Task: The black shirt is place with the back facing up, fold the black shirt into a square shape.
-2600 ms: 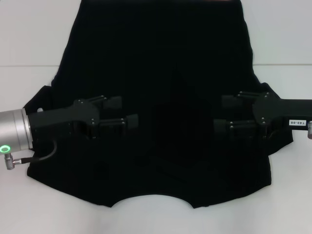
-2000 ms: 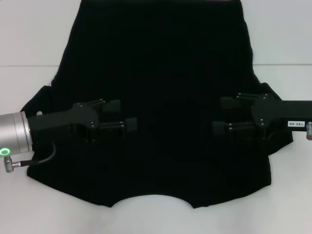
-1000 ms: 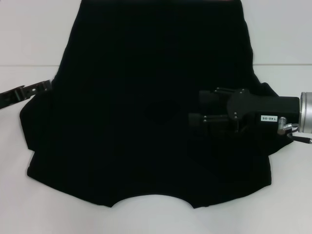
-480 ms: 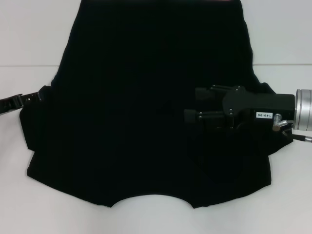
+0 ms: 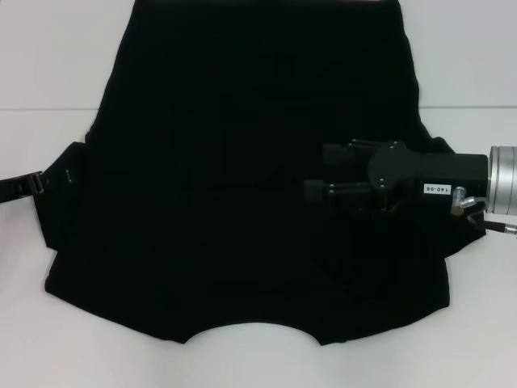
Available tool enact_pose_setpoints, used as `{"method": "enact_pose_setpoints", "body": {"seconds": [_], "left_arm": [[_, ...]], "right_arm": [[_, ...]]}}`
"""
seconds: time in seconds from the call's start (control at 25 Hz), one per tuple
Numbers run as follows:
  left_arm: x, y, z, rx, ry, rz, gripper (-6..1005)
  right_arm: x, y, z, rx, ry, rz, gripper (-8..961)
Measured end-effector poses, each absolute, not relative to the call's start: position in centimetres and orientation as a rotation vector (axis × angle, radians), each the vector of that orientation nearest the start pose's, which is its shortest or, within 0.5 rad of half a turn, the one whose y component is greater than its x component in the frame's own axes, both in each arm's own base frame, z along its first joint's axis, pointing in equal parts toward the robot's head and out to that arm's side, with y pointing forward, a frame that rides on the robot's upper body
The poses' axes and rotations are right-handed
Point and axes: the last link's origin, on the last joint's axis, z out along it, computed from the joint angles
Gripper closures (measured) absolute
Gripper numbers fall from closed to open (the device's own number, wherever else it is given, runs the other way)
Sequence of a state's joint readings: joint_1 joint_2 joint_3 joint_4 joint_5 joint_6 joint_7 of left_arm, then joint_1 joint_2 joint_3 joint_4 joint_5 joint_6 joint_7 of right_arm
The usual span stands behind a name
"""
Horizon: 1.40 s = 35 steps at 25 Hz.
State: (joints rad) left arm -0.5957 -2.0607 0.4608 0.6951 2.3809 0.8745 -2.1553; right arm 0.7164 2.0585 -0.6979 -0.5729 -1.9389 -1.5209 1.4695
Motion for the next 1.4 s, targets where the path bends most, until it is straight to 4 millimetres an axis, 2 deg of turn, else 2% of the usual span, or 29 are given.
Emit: {"method": "enact_pose_setpoints", "body": {"seconds": [1.4], "left_arm": [[-35.84,38.86,5.62,-1.787,-1.458,-0.306,94]], "right_arm": [[20.04,37.42,-0.46,-2.777,0.586,0.827,40]]}}
